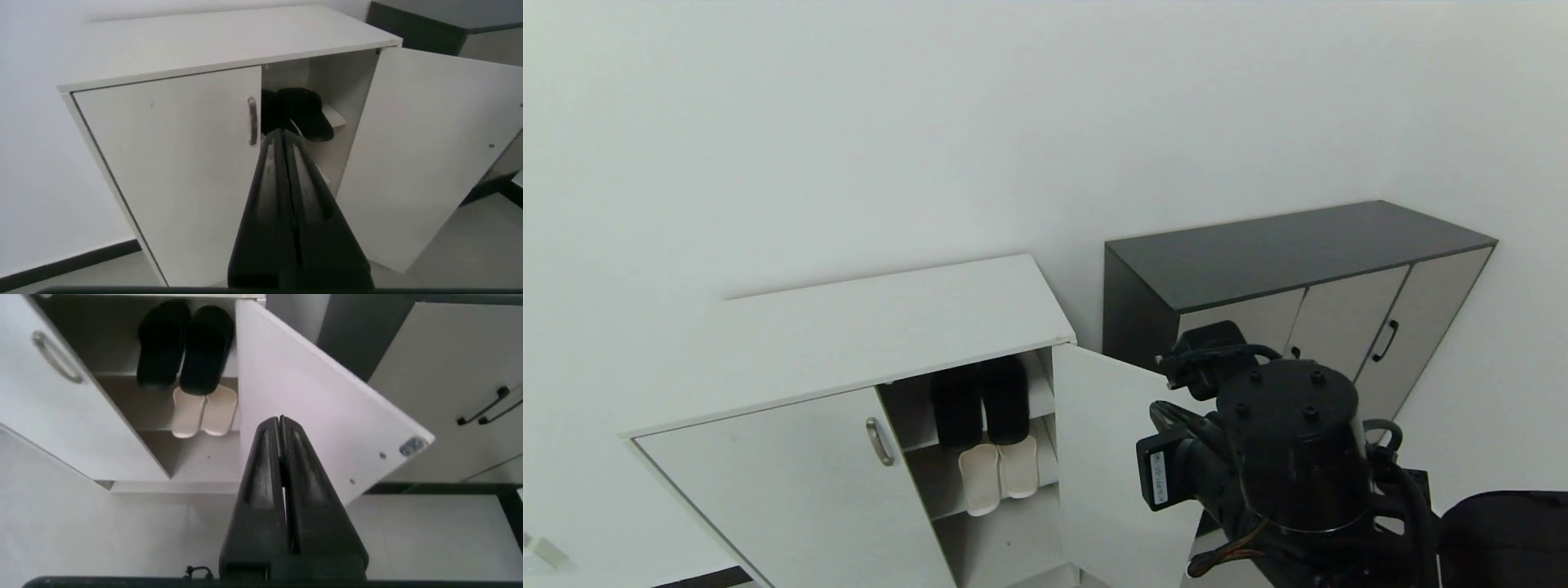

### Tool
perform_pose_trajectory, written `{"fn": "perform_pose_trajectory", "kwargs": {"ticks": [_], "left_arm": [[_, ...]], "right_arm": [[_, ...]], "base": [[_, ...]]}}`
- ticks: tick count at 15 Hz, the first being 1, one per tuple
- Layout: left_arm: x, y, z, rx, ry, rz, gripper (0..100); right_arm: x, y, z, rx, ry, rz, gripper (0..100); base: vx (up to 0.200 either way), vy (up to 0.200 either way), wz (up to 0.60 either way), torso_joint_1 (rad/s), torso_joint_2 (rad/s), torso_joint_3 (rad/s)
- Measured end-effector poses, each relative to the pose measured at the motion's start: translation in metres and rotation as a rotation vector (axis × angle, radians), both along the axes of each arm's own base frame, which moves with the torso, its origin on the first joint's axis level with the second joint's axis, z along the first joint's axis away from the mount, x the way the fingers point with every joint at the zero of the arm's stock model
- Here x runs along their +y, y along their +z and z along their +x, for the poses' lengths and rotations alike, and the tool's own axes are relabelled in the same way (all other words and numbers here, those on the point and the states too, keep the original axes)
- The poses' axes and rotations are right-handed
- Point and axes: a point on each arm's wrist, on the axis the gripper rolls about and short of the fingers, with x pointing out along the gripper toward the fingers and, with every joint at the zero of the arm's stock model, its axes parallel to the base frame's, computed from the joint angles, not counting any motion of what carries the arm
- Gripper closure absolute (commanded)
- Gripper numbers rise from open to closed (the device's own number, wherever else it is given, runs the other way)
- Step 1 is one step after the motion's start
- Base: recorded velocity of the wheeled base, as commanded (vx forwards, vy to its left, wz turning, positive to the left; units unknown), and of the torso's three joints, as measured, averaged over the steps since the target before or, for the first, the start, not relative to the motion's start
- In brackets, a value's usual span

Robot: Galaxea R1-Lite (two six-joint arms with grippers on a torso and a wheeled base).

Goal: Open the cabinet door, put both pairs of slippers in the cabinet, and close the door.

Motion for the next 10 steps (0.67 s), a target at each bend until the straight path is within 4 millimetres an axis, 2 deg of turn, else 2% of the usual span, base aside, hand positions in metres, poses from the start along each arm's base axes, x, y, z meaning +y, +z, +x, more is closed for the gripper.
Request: {"fn": "perform_pose_trajectory", "kwargs": {"ticks": [3,5,6,10], "left_arm": [[0.000,0.000,0.000,0.000,0.001,-0.001,100],[0.000,0.000,0.000,0.000,0.001,0.000,100],[0.000,0.000,0.000,-0.001,0.000,0.001,100],[0.000,0.000,0.000,0.000,0.000,0.000,100]], "right_arm": [[-0.003,0.001,0.003,-0.005,-0.014,0.001,100],[-0.008,0.002,0.010,-0.006,-0.038,0.006,100],[-0.013,0.005,0.020,-0.008,-0.060,0.019,100],[-0.045,0.014,0.082,0.005,-0.106,0.084,100]], "base": [[-0.200,0.000,0.00,-0.006,0.00,0.002],[0.000,0.000,0.00,0.000,0.00,0.000],[0.000,0.000,0.00,0.000,0.00,0.000],[0.000,0.000,0.00,0.000,0.00,0.000]]}}
